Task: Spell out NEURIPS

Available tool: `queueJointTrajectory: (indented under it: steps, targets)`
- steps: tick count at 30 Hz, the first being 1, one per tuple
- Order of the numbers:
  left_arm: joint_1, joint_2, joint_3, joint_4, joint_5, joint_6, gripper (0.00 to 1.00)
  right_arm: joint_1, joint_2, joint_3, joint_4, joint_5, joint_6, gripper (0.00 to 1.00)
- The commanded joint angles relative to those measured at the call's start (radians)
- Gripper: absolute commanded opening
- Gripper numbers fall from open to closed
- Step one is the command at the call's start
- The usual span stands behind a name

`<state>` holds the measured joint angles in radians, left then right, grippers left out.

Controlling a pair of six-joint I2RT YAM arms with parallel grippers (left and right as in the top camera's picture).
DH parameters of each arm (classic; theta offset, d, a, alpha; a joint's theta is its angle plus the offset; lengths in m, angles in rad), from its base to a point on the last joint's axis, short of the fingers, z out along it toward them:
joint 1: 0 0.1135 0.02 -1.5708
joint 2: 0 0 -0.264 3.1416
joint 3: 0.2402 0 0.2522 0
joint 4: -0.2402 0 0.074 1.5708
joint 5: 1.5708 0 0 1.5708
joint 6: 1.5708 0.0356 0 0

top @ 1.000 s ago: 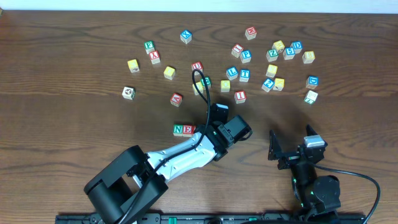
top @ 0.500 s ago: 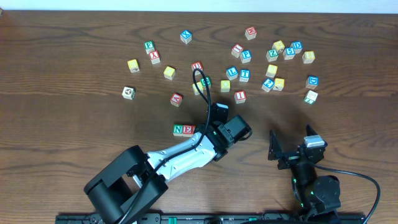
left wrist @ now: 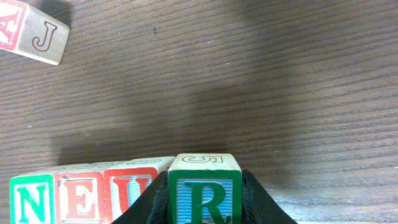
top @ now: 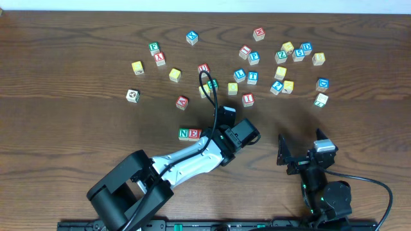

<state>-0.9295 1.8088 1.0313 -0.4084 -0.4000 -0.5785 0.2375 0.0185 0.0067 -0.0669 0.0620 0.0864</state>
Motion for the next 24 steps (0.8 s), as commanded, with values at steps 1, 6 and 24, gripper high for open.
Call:
queueJointTrajectory:
  steps: [1,6,24]
  targets:
    - [0.003,0.008,-0.014,0.009,0.003,0.005,0.08,-0.008,-0.001,-0.001,-0.004,-0.002,-0.006,0.99]
    - [0.003,0.008,-0.014,0.023,0.023,0.005,0.08,-0.008,-0.001,-0.001,-0.004,-0.002,-0.006,0.99]
    - [0.003,0.008,-0.014,0.046,0.158,-0.033,0.08,-0.008,-0.001,-0.001,-0.004,-0.002,-0.006,0.99]
